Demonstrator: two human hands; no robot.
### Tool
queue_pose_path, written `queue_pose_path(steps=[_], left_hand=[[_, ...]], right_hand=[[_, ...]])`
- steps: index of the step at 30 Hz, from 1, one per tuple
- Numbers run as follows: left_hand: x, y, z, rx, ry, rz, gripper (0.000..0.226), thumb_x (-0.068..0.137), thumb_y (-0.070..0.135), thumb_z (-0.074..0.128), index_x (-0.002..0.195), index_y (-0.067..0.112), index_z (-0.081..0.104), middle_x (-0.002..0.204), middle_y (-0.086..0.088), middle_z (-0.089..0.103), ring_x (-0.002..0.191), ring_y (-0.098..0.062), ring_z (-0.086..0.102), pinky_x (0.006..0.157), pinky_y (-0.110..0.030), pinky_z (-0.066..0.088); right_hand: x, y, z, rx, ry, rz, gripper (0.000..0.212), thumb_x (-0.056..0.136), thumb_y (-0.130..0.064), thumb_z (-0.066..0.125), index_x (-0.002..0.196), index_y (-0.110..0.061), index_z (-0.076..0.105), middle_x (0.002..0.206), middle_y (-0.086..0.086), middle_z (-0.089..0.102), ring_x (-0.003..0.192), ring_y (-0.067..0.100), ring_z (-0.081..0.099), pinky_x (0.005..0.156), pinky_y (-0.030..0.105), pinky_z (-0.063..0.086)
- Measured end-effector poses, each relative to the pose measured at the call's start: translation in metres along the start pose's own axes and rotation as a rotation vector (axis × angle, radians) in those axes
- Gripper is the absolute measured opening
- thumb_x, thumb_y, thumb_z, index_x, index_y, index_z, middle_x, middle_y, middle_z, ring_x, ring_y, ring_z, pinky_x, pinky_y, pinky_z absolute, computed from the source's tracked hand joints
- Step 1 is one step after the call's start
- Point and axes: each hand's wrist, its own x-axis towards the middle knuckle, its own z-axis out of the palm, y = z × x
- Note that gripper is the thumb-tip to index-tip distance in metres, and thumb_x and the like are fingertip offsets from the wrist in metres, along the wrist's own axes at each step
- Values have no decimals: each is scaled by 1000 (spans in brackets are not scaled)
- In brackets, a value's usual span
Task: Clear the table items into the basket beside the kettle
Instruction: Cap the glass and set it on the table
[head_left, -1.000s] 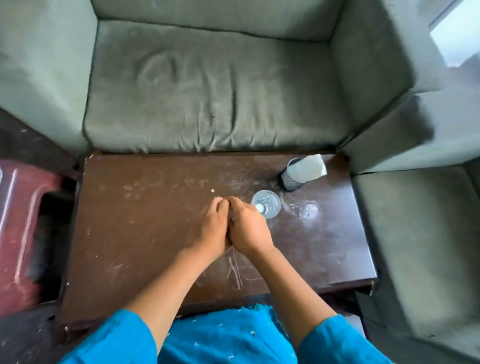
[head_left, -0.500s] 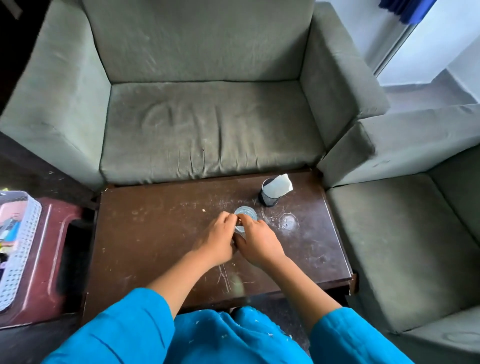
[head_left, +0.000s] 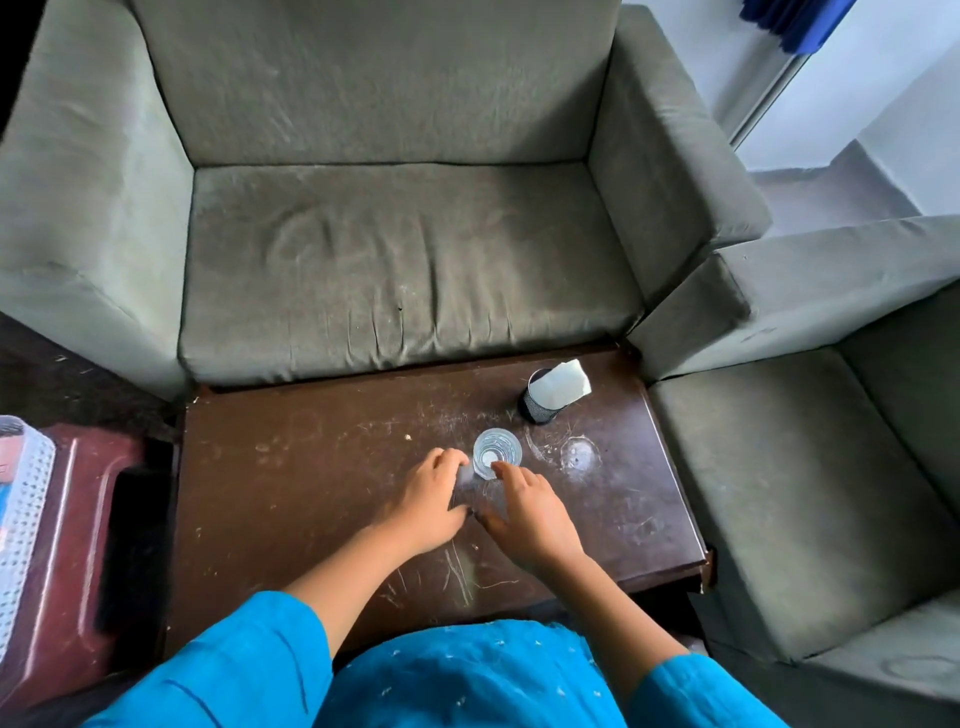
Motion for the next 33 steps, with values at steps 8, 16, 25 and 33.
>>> queue_pose_path(steps=[8, 16, 25, 33], left_hand=[[42, -28, 23, -57, -101, -59, 99, 78, 16, 69, 146, 16, -3, 154, -8, 14, 139, -26, 24, 114, -39, 24], [110, -70, 89, -106, -134, -97, 117, 73, 21, 74, 143, 21, -20, 157, 2, 4, 141, -19, 20, 112, -32, 24], [156, -100, 146, -61, -122, -119, 111, 73, 17, 72, 143, 32, -13, 152, -7, 25, 131, -30, 39, 101, -40, 38], [158, -107, 145, -148, 67, -73, 75, 74, 7, 65, 136, 26, 28, 130, -9, 54, 113, -31, 54, 87, -35, 44]], right_hand=[[27, 38, 33, 144, 87, 128, 102, 66, -45, 78, 145, -14, 20, 150, 3, 31, 138, 18, 27, 111, 29, 24], [88, 103, 85, 188, -3, 207, 116, 67, -35, 80, 148, -17, -1, 158, 1, 8, 144, 13, 6, 109, 20, 8], [129, 143, 128, 257, -57, 141, 109, 66, -33, 80, 147, -12, 10, 155, 4, 22, 140, 16, 22, 105, 17, 17], [133, 137, 127, 322, 25, 52, 78, 62, -34, 82, 127, -27, 41, 125, -9, 56, 110, 10, 53, 79, 15, 36]])
